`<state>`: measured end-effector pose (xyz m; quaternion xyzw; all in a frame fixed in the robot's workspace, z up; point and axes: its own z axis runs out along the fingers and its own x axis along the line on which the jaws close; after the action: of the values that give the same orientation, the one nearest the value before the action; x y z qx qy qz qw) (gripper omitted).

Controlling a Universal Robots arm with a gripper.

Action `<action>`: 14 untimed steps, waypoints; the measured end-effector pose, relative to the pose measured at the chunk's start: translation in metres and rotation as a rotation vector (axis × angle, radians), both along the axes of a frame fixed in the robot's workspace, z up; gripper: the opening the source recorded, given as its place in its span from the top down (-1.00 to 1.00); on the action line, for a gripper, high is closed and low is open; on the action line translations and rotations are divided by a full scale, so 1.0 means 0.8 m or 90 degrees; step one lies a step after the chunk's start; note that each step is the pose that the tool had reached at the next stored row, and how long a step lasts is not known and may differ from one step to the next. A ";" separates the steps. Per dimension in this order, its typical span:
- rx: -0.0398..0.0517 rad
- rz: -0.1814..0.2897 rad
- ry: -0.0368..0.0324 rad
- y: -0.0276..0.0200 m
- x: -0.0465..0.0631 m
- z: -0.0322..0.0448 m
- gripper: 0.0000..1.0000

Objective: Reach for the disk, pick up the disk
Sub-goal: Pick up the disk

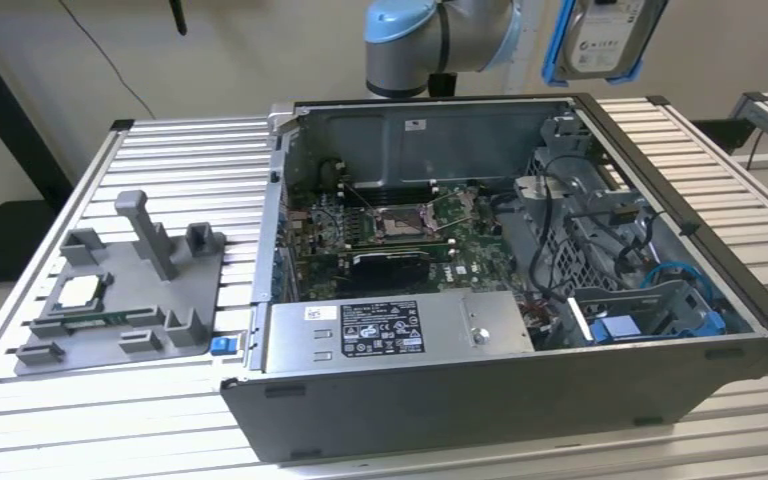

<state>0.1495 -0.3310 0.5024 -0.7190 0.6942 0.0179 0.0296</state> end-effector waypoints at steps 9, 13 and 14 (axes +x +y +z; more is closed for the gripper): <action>0.0000 0.000 0.0000 -0.0450 -0.012 -0.0023 1.00; 0.0001 0.000 0.0000 -0.0670 -0.020 -0.0034 1.00; 0.0001 0.000 0.0000 -0.0721 -0.022 -0.0037 1.00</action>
<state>0.1317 -0.3886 0.4995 -0.7190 0.6942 0.0180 0.0297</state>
